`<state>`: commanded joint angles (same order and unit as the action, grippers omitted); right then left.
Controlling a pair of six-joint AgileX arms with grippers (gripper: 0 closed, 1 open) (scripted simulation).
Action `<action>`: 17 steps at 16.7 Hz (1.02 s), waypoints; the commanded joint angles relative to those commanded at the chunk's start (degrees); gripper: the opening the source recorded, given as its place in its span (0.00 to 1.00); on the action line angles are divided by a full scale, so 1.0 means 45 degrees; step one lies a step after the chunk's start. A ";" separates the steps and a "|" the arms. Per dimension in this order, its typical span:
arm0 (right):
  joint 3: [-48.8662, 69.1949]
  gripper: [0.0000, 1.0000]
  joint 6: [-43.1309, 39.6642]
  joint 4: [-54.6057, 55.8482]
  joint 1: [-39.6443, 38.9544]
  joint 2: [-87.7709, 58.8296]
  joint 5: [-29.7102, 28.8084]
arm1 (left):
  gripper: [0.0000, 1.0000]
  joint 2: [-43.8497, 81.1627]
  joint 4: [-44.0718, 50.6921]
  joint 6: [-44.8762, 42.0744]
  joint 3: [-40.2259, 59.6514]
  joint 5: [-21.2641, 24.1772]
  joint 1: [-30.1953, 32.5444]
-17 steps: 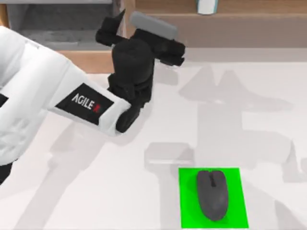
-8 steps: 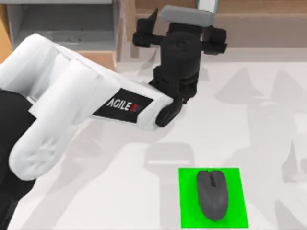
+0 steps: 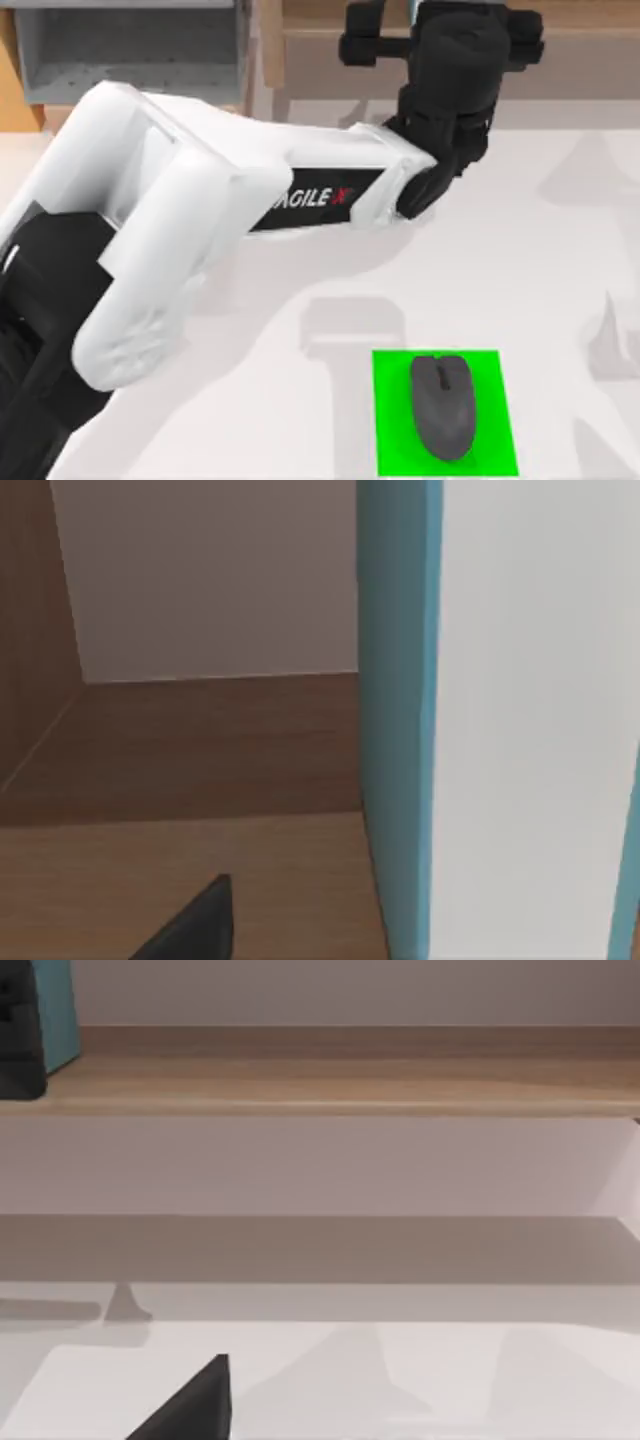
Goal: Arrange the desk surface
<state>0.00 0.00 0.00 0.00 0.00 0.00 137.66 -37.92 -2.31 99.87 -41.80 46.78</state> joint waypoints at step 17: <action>0.0000 1.00 0.0000 0.0000 0.0000 0.0000 0.0000 | 1.00 0.1024 0.2048 0.0374 0.3356 -0.0163 -0.0359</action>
<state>0.00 0.00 0.00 0.00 0.00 0.00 142.27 -28.71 -0.63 114.97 -42.53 45.16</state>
